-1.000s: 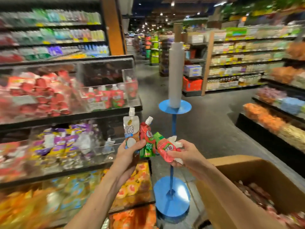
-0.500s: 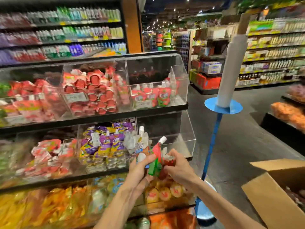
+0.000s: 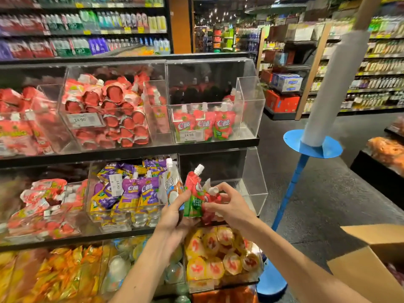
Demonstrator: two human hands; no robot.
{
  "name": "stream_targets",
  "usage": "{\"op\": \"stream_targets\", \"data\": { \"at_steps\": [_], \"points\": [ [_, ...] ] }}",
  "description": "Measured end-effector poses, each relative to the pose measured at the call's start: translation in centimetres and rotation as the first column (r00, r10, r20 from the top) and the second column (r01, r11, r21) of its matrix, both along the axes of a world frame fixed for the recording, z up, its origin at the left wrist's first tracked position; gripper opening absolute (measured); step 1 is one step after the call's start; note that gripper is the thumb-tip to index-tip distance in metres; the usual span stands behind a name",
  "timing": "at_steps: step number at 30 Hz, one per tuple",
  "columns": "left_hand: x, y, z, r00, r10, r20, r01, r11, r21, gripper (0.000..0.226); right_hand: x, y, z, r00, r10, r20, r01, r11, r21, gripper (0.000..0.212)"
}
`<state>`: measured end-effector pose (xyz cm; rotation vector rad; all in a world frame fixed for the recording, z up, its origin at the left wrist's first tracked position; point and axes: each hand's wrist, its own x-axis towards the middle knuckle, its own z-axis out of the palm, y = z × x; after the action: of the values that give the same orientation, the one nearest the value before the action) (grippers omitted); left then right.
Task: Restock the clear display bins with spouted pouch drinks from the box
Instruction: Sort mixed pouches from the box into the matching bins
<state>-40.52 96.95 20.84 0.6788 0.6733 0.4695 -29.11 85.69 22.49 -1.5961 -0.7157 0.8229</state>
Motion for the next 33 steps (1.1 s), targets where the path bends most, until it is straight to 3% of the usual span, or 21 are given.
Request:
{"op": "stream_targets", "data": {
  "at_steps": [4,8,11,14,17,21,23,26,33],
  "points": [
    [4.2,0.7,-0.2,0.992,0.106,0.062,-0.1,0.991,-0.091,0.039,5.0,2.6,-0.5,0.998,0.008,-0.068,-0.004,0.998,0.056,0.013],
    [8.8,0.9,-0.2,0.976,0.21,0.065,-0.2,0.97,-0.136,0.033,10.8,5.2,-1.0,0.997,0.045,-0.059,-0.04,0.995,0.092,0.023],
    [11.3,1.5,-0.9,0.949,0.315,-0.012,-0.314,0.945,-0.093,0.027,14.4,6.9,-1.5,0.988,0.132,-0.084,-0.125,0.989,0.078,0.014],
    [11.9,1.9,-2.2,0.916,0.384,-0.12,-0.391,0.919,-0.048,0.028,16.7,8.5,-2.9,0.963,0.199,-0.184,-0.209,0.977,-0.037,0.008],
    [11.3,2.3,-3.3,0.888,0.417,-0.193,-0.43,0.902,-0.031,0.049,17.8,10.3,-5.2,0.94,0.114,-0.323,-0.179,0.967,-0.18,0.019],
    [9.6,3.5,-4.1,0.853,0.457,-0.252,-0.469,0.883,0.017,0.077,18.7,12.1,-8.2,0.905,-0.007,-0.425,-0.139,0.94,-0.311,0.011],
    [8.7,4.3,-4.3,0.842,0.471,-0.262,-0.482,0.876,0.023,0.087,18.9,12.5,-9.1,0.869,-0.049,-0.492,-0.155,0.918,-0.365,0.018],
    [7.5,5.9,-5.1,0.865,0.436,-0.247,-0.448,0.894,0.011,0.087,18.7,13.2,-9.9,0.87,-0.07,-0.488,-0.178,0.878,-0.445,0.028],
    [7.0,7.5,-4.4,0.955,0.219,-0.201,-0.223,0.975,0.001,0.069,17.5,15.0,-11.3,0.887,-0.193,-0.419,-0.054,0.859,-0.509,0.023]
  ]
}}
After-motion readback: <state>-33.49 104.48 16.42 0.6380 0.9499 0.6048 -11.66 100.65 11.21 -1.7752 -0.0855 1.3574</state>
